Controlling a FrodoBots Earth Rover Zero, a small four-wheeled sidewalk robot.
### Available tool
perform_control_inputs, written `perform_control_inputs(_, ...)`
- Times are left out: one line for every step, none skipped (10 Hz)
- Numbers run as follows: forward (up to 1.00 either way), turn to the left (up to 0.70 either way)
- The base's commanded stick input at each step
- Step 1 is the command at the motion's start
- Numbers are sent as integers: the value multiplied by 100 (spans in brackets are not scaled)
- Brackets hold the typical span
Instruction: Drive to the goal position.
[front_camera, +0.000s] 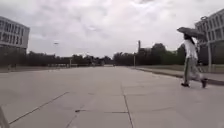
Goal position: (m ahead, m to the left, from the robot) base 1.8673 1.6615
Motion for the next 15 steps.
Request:
perform_control_inputs(70,0)
perform_control_inputs(70,0)
perform_control_inputs(70,0)
perform_control_inputs(70,0)
perform_control_inputs(70,0)
perform_control_inputs(70,0)
perform_control_inputs(70,0)
perform_control_inputs(70,0)
perform_control_inputs(70,0)
perform_control_inputs(70,0)
perform_control_inputs(70,0)
perform_control_inputs(70,0)
perform_control_inputs(70,0)
perform_control_inputs(70,0)
perform_control_inputs(70,0)
